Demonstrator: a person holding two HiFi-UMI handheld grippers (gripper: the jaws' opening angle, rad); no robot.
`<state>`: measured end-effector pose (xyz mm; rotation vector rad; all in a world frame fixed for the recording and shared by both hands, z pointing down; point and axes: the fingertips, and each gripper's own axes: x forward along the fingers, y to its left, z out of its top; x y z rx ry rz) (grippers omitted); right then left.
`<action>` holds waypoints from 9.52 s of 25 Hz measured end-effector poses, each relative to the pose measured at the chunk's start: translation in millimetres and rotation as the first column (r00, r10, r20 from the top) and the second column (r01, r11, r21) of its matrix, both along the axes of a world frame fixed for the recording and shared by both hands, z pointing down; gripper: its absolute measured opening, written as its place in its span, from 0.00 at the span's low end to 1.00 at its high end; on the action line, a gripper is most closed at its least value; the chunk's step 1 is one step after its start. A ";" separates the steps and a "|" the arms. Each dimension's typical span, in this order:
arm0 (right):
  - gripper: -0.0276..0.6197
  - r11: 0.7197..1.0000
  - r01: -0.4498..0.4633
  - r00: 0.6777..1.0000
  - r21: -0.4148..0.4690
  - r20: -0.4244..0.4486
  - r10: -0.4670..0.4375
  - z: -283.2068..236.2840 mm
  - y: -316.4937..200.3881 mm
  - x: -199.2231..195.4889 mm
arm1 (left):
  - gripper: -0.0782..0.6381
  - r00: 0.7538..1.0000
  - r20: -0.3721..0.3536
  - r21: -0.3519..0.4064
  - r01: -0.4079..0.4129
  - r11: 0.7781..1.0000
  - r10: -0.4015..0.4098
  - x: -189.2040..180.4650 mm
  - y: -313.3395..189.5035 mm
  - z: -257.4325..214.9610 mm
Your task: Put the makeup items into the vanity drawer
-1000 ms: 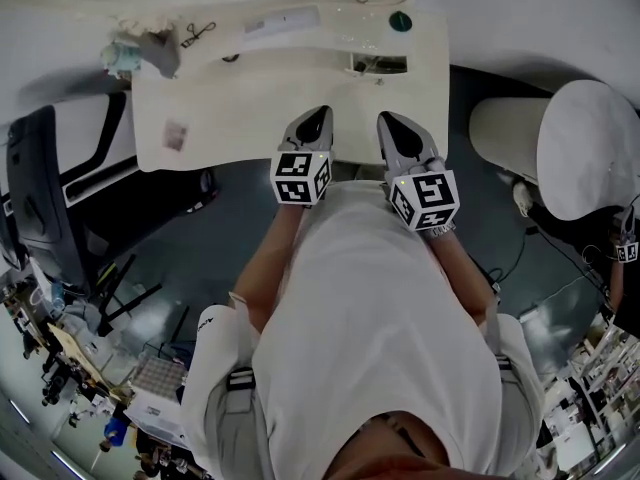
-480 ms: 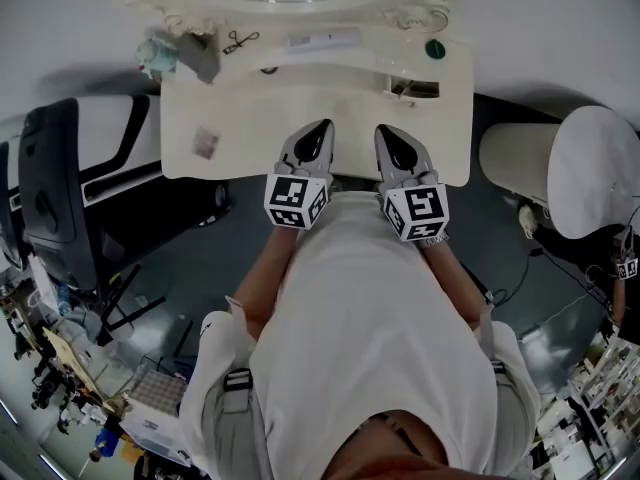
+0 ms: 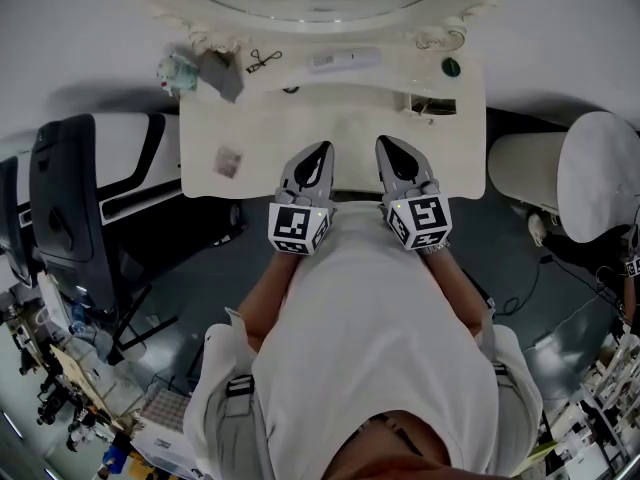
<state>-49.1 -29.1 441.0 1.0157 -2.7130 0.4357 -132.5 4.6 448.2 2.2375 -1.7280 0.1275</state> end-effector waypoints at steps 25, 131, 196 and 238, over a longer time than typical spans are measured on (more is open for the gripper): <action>0.06 0.999 -0.024 0.996 0.026 -0.085 0.026 4.4 1.6 -47.0 | 0.11 0.993 -0.095 -0.005 -0.078 0.997 0.077 -37.1 -12.0 16.5; 0.05 0.976 -0.190 0.980 -0.110 -0.074 0.182 32.0 6.4 114.2 | 0.40 0.998 -0.005 -0.386 0.054 0.921 -0.060 52.5 -63.1 144.1; 0.05 0.954 -0.158 0.986 -0.256 0.003 0.165 64.5 -97.1 283.3 | 0.41 0.998 -0.031 -0.620 -0.056 0.782 0.047 260.7 -179.2 204.2; 0.05 0.957 -0.160 0.986 -0.243 -0.003 0.165 60.4 -74.6 278.4 | 0.45 0.997 0.072 -0.575 0.073 0.815 -0.038 222.5 -181.9 208.3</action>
